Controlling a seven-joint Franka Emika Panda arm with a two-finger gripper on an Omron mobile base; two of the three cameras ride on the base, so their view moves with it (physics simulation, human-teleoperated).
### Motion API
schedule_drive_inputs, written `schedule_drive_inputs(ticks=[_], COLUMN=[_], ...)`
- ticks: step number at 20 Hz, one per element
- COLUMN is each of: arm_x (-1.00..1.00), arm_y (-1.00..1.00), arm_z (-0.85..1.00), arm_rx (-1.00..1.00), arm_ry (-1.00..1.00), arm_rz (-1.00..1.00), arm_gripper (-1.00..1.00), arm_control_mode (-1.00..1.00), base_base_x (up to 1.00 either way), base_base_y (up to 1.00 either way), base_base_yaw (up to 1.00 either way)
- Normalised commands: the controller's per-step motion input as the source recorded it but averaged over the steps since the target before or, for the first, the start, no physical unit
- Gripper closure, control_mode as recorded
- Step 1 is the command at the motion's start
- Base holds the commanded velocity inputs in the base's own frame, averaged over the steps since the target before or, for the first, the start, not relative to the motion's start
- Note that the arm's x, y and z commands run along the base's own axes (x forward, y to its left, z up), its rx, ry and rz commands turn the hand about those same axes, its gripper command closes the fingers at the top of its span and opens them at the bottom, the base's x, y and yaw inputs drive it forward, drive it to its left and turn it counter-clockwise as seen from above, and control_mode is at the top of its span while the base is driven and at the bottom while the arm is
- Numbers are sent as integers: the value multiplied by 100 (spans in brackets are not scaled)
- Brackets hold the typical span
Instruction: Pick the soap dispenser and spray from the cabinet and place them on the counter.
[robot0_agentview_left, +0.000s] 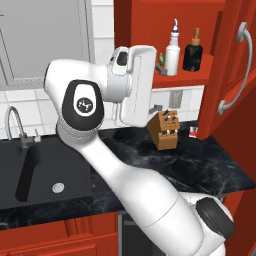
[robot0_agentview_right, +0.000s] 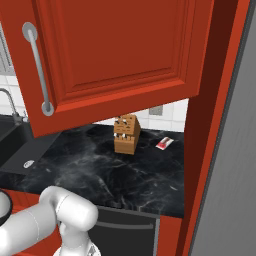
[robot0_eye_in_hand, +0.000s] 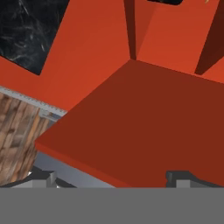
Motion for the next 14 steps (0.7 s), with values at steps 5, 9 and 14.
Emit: schedule_drive_inputs(ticks=[5, 9, 14], arm_x=[0, 0, 0], arm_y=[-13, -23, -25], arm_z=[0, 0, 0], arm_rx=[-5, -4, -2], arm_ry=[-6, -5, -3], arm_rz=[0, 0, 0], arm_gripper=[-100, -100, -100], arm_control_mode=[-100, -100, -100], base_base_x=[0, 0, 0], base_base_y=[0, 0, 0], base_base_yaw=[0, 0, 0])
